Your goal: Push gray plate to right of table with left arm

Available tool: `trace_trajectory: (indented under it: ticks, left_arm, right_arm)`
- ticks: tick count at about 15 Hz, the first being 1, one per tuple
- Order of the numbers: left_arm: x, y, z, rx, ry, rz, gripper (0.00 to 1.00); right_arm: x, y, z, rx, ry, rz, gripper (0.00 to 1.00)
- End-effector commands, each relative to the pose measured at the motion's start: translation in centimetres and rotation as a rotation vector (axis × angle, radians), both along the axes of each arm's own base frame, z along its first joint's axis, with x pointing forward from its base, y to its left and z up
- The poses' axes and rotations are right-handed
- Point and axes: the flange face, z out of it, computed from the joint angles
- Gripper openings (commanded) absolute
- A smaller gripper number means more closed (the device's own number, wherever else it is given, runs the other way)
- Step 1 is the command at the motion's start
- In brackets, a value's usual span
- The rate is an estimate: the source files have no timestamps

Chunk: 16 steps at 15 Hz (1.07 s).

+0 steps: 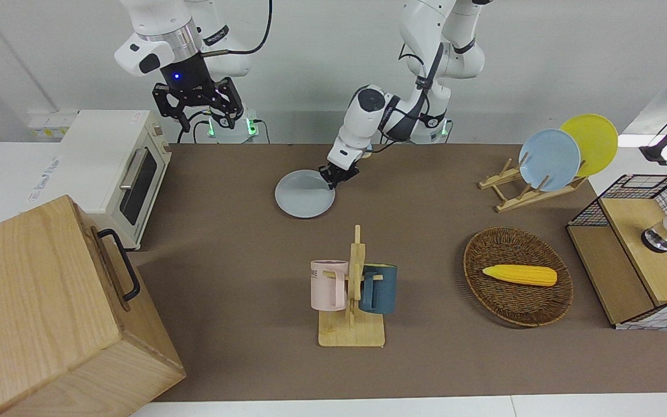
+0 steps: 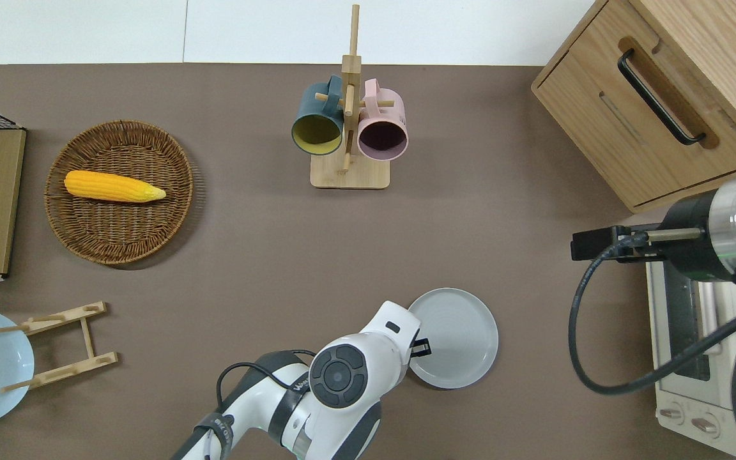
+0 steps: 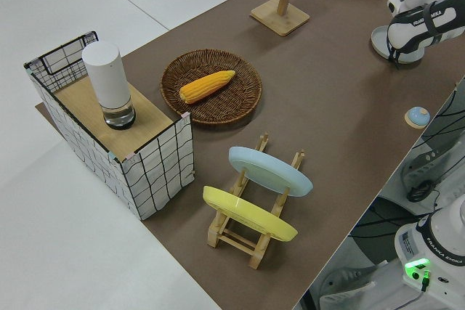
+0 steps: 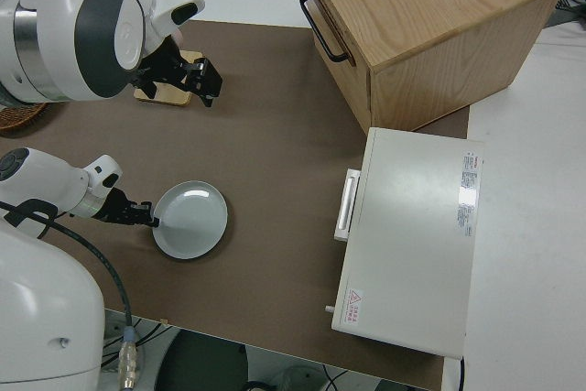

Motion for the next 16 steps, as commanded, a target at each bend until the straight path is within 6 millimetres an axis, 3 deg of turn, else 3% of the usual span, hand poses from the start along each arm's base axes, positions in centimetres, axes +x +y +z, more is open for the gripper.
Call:
trace_trajectory:
  ticks: [1, 3, 5, 7, 9, 12, 16]
  left_arm:
    - [0.2, -3.5, -1.6, -0.05, 0.0, -0.004, 0.0]
    - [0.2, -3.7, -1.9, -0.054, -0.005, -0.001, 0.01]
    - [0.4, -3.5, -1.9, -0.053, -0.005, 0.004, 0.59]
    - [0.4, -3.4, -1.7, -0.052, 0.001, 0.016, 0.7]
    - [0.4, -3.4, -1.2, -0.054, 0.004, 0.046, 0.99]
    - [0.5, -2.7, 2.6, -0.033, 0.012, 0.033, 1.0]
    - [3.9, 2.4, 8.1, 0.053, 0.071, 0.02, 1.0]
  right_arm:
    - [0.1, 0.0, 0.3, 0.018, 0.002, -0.002, 0.996]
    - [0.1, 0.0, 0.3, 0.018, 0.002, -0.002, 0.996]
    - [0.1, 0.0, 0.3, 0.018, 0.0, -0.002, 0.996]
    - [0.1, 0.0, 0.3, 0.018, 0.002, -0.002, 0.996]
    - [0.1, 0.0, 0.3, 0.018, 0.0, -0.002, 0.996]
    - [0.1, 0.0, 0.3, 0.018, 0.0, -0.002, 0.996]
    - [0.1, 0.0, 0.3, 0.018, 0.0, -0.002, 0.996]
